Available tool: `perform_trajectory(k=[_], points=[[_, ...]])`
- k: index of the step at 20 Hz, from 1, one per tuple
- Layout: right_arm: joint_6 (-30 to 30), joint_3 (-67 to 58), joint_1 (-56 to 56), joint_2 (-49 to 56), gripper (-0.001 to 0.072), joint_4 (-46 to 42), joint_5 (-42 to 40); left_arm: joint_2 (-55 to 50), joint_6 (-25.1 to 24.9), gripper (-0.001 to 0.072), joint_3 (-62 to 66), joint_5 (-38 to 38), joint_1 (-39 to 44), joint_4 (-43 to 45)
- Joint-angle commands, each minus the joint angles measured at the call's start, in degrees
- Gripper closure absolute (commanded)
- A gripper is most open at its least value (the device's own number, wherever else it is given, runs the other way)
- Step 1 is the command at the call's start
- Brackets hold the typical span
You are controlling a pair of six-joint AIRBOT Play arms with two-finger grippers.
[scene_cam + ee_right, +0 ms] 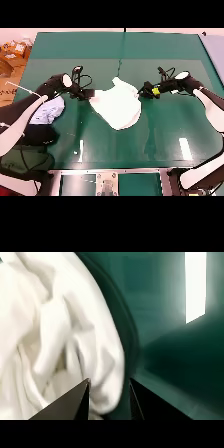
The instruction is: Fold the shirts.
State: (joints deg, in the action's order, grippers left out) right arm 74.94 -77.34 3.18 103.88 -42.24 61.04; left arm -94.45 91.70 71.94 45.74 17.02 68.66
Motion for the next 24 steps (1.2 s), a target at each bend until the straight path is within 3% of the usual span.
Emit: perform_trajectory(k=[1,5,6,7,8,9,11,12,13,14,19,24], points=[[-0.4,-5.6,-1.6,4.4,0.0431,0.9,-0.4,-0.2,-2.1,0.068,-0.2,2.8,-3.1,-0.5],[-0.4,-5.9,-1.6,4.5,0.0521,0.9,-1.3,-0.2,-5.2,0.068,-0.2,6.2,-7.7,-3.9],[-0.4,-5.9,-2.1,4.7,0.0627,1.3,-1.3,-0.2,-5.3,0.068,-0.2,6.3,-8.4,-4.6],[-0.4,-5.9,-2.7,5.0,0.0638,1.8,-1.3,-0.2,-5.3,0.068,-0.2,6.2,-8.9,-4.9],[-0.4,-5.9,-3.6,5.4,0.0595,2.8,-1.5,-0.2,-5.3,0.068,-0.2,6.4,-9.1,-5.1],[-0.4,-5.9,-4.5,5.7,0.0481,3.3,-1.5,-0.2,-5.5,0.068,-0.2,6.4,-9.1,-5.0],[-0.4,-5.9,-6.1,5.9,0.0455,3.3,-2.2,-0.2,-6.3,0.068,-0.2,7.1,-9.1,-5.6],[-0.4,-5.9,-6.8,5.9,0.0475,3.6,-2.8,-0.2,-6.7,0.068,-0.2,7.5,-9.1,-6.1],[-0.4,-5.9,-7.3,5.9,0.0663,3.8,-3.0,-0.1,-6.7,0.068,-0.1,7.8,-9.1,-6.4],[-0.6,-6.3,-7.4,5.9,0.0698,3.7,-3.0,0.1,-6.7,0.0681,0.3,8.6,-9.1,-6.2],[0.3,-15.0,0.3,0.2,0.07,3.7,7.5,9.7,-5.9,0.0681,10.7,18.1,-10.6,1.1],[0.9,-21.9,10.1,-19.6,0.0699,3.8,10.9,27.1,-3.2,0.0681,23.1,19.9,-11.7,1.4]])
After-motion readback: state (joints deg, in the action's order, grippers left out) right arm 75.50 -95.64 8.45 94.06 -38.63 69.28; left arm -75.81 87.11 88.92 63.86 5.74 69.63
